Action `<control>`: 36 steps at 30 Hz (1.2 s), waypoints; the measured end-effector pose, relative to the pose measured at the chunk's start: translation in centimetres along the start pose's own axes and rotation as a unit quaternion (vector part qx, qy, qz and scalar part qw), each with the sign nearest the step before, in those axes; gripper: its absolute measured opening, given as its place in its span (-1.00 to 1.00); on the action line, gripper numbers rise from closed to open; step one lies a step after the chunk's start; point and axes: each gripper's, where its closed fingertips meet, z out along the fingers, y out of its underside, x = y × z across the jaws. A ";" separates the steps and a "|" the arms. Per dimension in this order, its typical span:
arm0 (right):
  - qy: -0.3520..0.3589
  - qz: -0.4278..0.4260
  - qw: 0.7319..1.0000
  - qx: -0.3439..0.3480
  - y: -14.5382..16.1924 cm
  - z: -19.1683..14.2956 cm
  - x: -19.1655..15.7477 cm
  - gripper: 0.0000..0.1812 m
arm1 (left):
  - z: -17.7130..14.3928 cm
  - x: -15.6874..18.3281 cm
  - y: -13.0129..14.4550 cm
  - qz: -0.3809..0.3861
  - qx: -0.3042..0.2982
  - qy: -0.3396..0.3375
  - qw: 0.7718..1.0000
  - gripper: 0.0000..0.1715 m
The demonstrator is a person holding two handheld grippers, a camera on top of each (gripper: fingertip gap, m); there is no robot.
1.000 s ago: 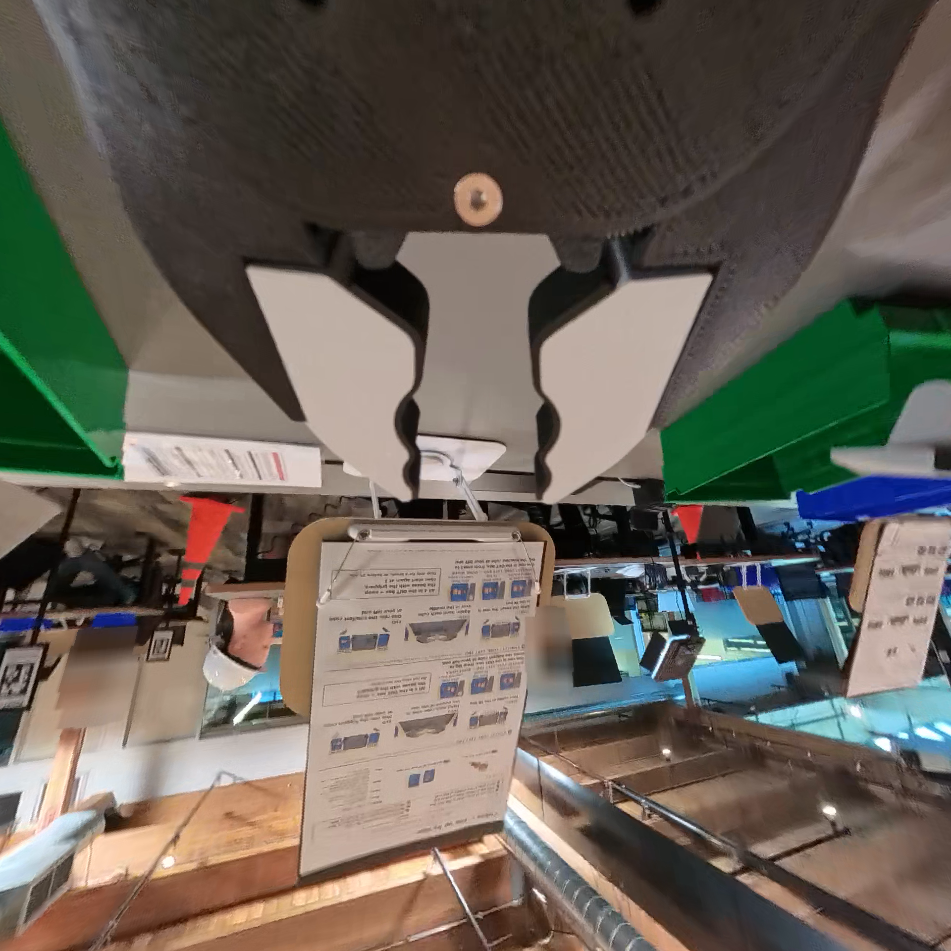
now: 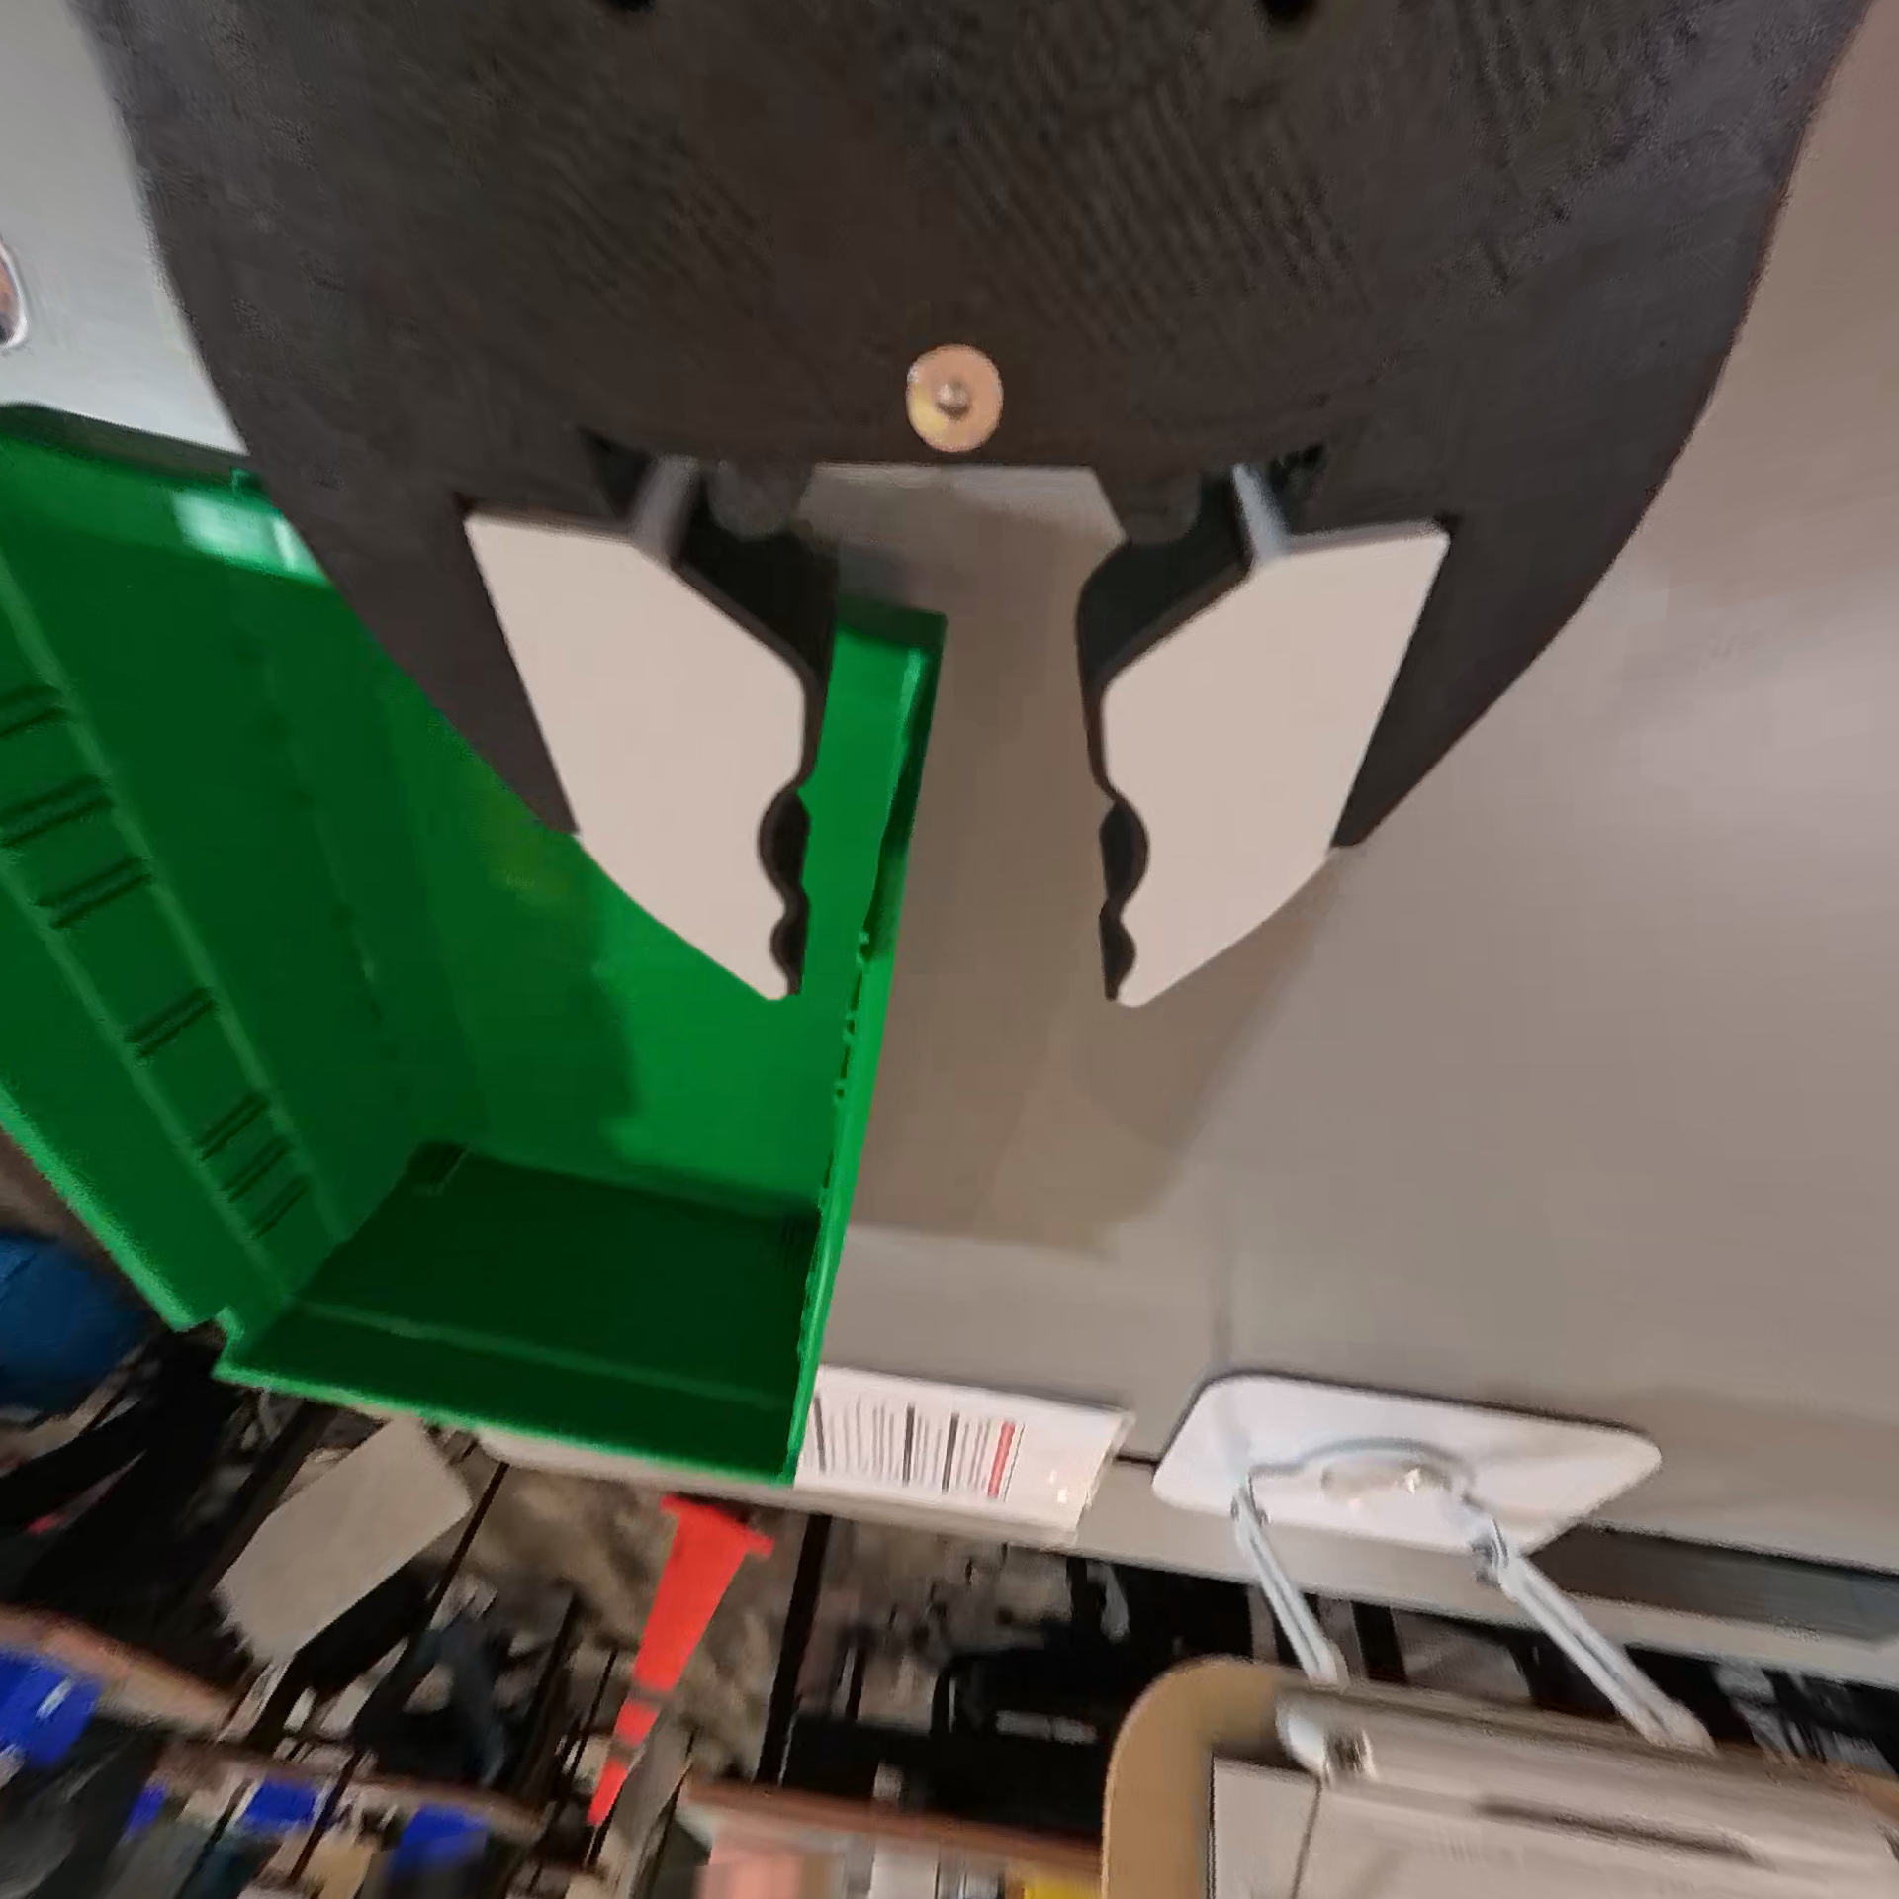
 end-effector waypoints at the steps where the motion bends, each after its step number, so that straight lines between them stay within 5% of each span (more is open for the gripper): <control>1: -0.003 0.000 1.000 -0.017 0.7 0.3 0.1 -0.42 | 0.0 -0.1 0.0 -0.012 0.001 0.005 1.000 -0.51; 5: 0.001 -0.007 0.999 -0.046 1.8 0.7 1.2 -0.91 | 0.1 -0.3 0.2 -0.025 -0.003 0.021 0.999 -0.49; 10: 0.010 -0.010 0.999 -0.046 2.2 0.2 3.2 -0.95 | 0.3 -0.2 0.6 -0.010 -0.012 0.019 1.000 -0.51; 15: 0.008 0.009 0.999 -0.039 2.0 0.3 3.5 -0.92 | 0.5 0.1 0.6 0.020 -0.015 0.011 1.000 -0.53; 20: 0.016 0.013 0.999 0.026 -0.8 -0.4 2.9 -0.36 | 0.7 0.8 1.0 0.014 -0.027 0.038 0.999 -0.75; 30: -0.018 -0.004 0.977 0.213 -7.0 -4.4 -1.5 -0.61 | -0.3 -0.2 1.5 0.013 -0.045 -0.015 0.999 -0.86; 36: -0.043 -0.082 0.975 0.202 -6.7 -3.7 -5.1 -0.62 | -2.3 -0.2 2.6 0.002 -0.044 -0.027 0.999 -0.91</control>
